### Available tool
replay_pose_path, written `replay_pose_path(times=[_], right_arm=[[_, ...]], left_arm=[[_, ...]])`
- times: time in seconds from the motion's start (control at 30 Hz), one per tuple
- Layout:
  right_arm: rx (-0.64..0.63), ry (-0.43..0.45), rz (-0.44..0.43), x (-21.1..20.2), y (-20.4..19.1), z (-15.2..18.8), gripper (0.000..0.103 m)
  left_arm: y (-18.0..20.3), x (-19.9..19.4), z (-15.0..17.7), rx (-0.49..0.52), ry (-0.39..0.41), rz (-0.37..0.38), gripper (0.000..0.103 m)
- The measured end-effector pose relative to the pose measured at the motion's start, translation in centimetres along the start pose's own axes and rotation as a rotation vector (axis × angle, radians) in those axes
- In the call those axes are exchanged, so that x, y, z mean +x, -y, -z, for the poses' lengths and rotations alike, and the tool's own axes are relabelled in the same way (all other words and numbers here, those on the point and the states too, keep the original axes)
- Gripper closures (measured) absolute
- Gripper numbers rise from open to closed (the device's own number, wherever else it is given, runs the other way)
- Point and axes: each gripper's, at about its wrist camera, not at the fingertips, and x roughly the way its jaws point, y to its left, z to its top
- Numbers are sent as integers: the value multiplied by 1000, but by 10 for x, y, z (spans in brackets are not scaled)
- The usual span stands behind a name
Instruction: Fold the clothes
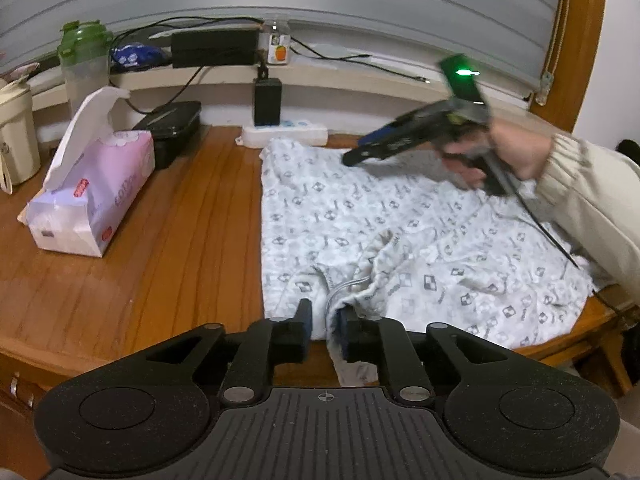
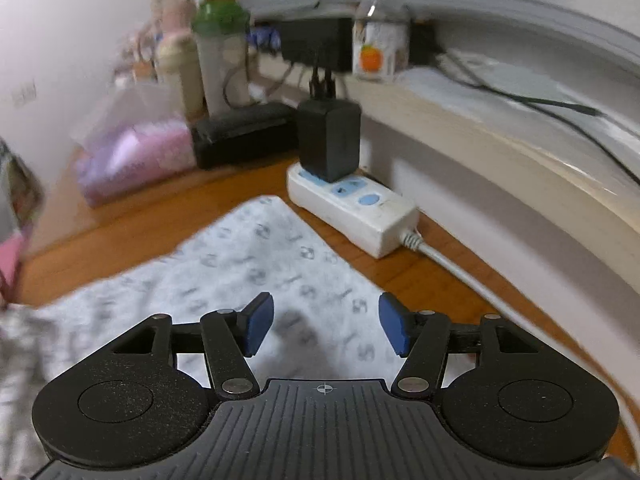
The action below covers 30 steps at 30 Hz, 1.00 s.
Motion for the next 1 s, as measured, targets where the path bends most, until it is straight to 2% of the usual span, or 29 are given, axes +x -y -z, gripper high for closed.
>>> replay_pose_path(times=[0.07, 0.13, 0.17, 0.23, 0.27, 0.3, 0.37, 0.43, 0.47, 0.57, 0.7, 0.8, 0.83, 1.0], right_arm=[[-7, -7, 0, 10, 5, -1, 42], [-15, -14, 0, 20, 10, -3, 41], [-19, -17, 0, 25, 13, -3, 43], [-33, -4, -33, 26, 14, -1, 66], [-35, -4, -55, 24, 14, 0, 93], [-49, -5, -53, 23, 11, 0, 98], [-101, 7, -18, 18, 3, -1, 99], [-130, 69, 26, 5, -1, -5, 99], [-146, 108, 59, -3, -3, -9, 99], [-223, 227, 191, -29, -8, -25, 100], [-343, 319, 348, -57, -13, -50, 100], [-418, 346, 455, -68, -11, -63, 100], [-430, 350, 482, -69, -8, -66, 100], [-433, 323, 475, -62, -2, -62, 100]], left_arm=[[1, -2, 4, 5, -2, 16, 76], [3, -4, 8, 8, 5, 30, 69], [4, -6, 10, 10, 8, 38, 70], [6, -6, 12, 12, 12, 63, 70], [8, -5, 14, 13, 12, 73, 71], [9, -3, 15, 16, 4, 77, 73], [12, 2, 17, 24, -7, 71, 87], [11, 4, 19, 19, -10, 68, 89], [10, 4, 20, 15, -9, 67, 94], [4, -2, 19, 14, -5, 33, 100], [-7, -12, 16, 19, -2, -30, 101], [-24, -23, 11, 42, -22, -138, 101], [-31, -22, 12, 51, -52, -168, 101], [-48, -20, 22, 34, -153, -155, 99]])
